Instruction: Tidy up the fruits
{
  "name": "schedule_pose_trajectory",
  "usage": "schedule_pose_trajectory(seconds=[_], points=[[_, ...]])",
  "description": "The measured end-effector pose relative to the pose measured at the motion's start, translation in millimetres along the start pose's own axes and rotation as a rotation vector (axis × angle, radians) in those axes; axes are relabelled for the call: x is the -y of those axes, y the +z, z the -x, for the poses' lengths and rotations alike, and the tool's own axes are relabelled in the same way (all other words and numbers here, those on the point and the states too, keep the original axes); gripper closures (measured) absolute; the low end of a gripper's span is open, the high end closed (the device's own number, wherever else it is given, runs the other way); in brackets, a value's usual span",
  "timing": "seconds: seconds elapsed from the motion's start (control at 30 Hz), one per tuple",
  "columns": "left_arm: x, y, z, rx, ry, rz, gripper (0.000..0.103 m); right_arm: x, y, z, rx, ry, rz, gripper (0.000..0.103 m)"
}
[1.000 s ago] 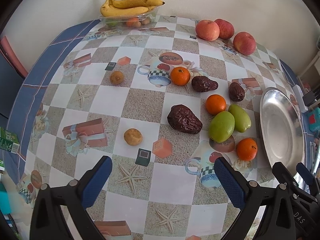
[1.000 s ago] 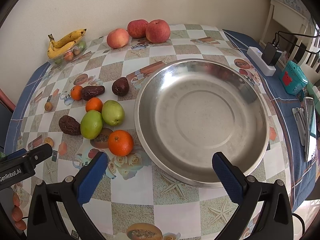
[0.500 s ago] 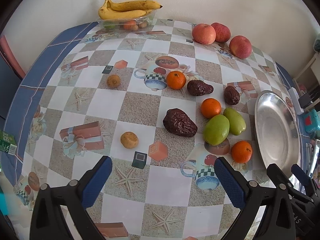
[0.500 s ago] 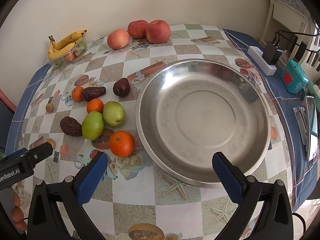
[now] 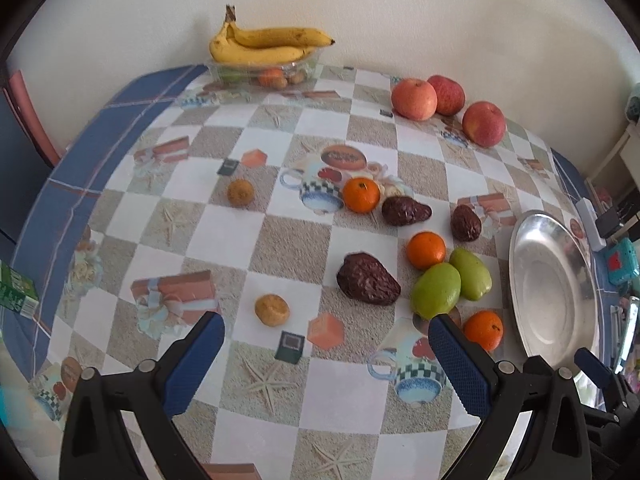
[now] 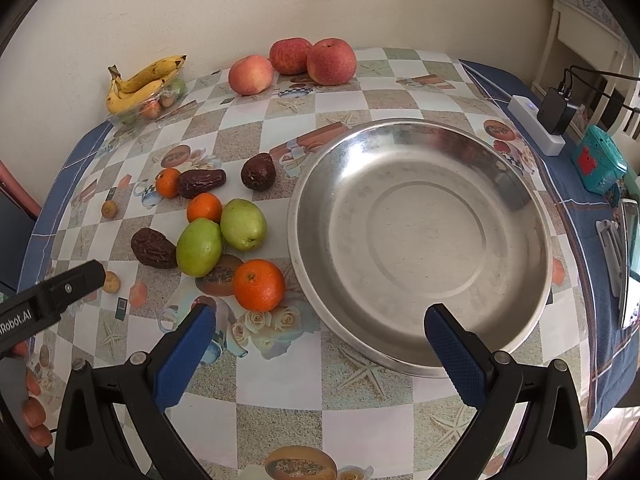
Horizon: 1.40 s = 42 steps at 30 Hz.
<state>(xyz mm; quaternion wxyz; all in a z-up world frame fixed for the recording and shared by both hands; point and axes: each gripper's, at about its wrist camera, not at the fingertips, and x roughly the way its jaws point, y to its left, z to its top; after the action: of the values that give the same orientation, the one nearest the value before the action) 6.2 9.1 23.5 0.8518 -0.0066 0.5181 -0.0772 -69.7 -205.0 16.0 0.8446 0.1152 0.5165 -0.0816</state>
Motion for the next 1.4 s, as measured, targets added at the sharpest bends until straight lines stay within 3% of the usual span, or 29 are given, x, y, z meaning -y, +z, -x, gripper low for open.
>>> schedule_pose_trajectory(seconds=[0.17,0.3,0.7,0.83,0.93,1.03,1.13,1.2,1.27,1.4], points=[[-1,8,15,0.118,-0.039,0.003,0.0,-3,2,0,0.01,0.037,0.001,0.0],[-6,17,23,0.221,-0.019,0.0,0.0,-7,6,-2,0.021,0.061,0.011,0.0],[-51,31,13,0.217,-0.092,0.106,0.0,-19,21,-17,0.024,0.163,0.001,0.0],[-64,30,5,0.177,-0.095,0.13,0.0,-24,21,-21,0.003,0.187,0.02,0.0],[-68,27,-11,0.088,-0.072,0.149,0.0,-29,20,-26,-0.018,0.19,0.043,0.0],[-70,24,-28,0.0,-0.097,0.176,0.0,-30,21,-31,-0.04,0.187,0.055,0.0],[-69,19,-39,-0.046,-0.101,0.183,0.001,-26,23,-31,-0.035,0.2,0.04,0.001],[-66,17,-43,-0.062,-0.084,0.169,0.005,-25,24,-29,-0.023,0.192,0.041,0.007],[-65,15,-47,-0.085,-0.097,0.168,0.013,-25,24,-29,-0.022,0.193,0.047,0.033],[-63,13,-58,-0.134,-0.121,0.16,0.023,-29,22,-36,-0.051,0.18,0.066,0.042]])
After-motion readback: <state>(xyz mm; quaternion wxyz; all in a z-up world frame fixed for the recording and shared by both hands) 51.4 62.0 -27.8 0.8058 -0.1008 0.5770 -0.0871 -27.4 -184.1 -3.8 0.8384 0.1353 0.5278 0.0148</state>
